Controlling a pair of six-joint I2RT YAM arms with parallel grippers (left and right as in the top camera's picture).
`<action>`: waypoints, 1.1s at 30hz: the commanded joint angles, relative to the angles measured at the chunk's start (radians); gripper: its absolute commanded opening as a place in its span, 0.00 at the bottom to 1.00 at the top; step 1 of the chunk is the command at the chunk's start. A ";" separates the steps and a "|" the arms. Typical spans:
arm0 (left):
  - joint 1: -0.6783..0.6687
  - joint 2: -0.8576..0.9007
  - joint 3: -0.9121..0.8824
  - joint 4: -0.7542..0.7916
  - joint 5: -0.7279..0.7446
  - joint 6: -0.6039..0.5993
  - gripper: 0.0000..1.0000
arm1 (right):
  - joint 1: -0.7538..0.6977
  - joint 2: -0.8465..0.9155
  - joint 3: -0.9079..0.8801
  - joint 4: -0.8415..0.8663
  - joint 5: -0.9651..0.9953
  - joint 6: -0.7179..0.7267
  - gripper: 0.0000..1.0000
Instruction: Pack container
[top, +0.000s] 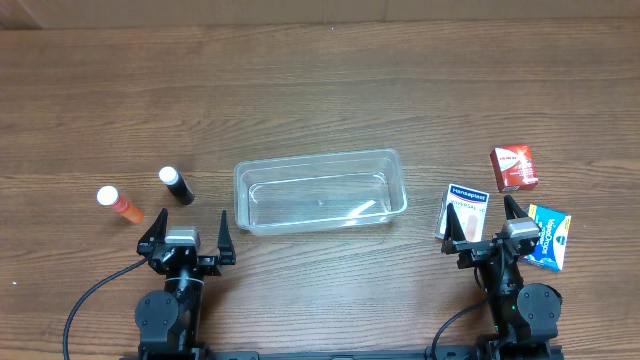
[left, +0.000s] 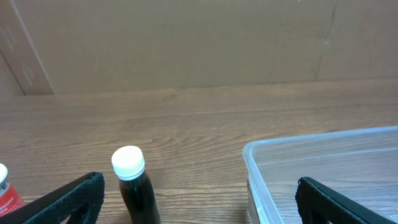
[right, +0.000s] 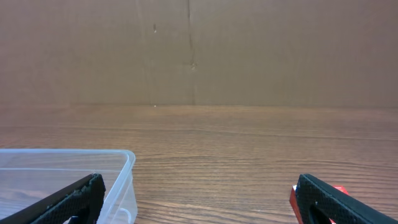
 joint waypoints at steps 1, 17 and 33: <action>-0.002 -0.008 -0.003 -0.002 -0.006 0.012 1.00 | 0.007 -0.008 -0.010 0.005 -0.005 -0.001 1.00; -0.002 -0.008 -0.003 -0.002 -0.006 0.012 1.00 | 0.007 -0.008 -0.010 0.005 -0.005 -0.001 1.00; -0.002 -0.008 -0.003 -0.002 -0.002 0.011 1.00 | 0.007 -0.008 -0.010 0.008 -0.021 0.033 1.00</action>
